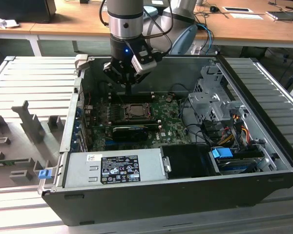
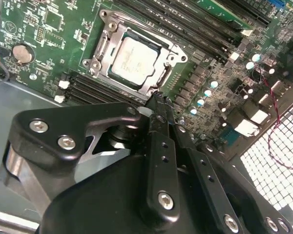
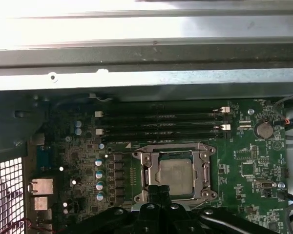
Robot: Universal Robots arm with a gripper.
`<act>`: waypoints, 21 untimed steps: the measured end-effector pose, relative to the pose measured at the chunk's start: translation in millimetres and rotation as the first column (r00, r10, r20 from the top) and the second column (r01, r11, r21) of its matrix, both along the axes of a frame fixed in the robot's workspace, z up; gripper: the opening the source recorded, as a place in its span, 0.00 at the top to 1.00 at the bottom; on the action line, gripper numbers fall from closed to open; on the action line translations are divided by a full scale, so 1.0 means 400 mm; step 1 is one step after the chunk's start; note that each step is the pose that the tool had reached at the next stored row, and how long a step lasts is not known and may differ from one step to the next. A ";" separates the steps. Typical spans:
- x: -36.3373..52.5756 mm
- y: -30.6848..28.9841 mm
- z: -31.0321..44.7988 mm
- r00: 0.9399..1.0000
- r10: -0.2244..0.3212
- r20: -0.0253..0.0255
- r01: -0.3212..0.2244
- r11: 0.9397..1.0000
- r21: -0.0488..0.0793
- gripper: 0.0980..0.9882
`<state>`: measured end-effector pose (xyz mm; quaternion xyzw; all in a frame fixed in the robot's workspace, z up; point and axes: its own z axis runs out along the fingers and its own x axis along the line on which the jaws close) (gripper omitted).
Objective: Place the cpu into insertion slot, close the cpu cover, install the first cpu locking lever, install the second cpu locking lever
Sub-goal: 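Install the first cpu locking lever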
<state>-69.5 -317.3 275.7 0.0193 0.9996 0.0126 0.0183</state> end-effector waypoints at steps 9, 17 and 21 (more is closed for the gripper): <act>-0.035 0.000 -0.011 1.000 0.002 -0.002 -0.002 1.000 0.001 0.99; -0.042 -0.005 -0.016 1.000 0.004 -0.004 -0.004 1.000 0.001 0.99; -0.047 -0.005 -0.017 1.000 0.005 -0.004 -0.005 1.000 0.001 0.99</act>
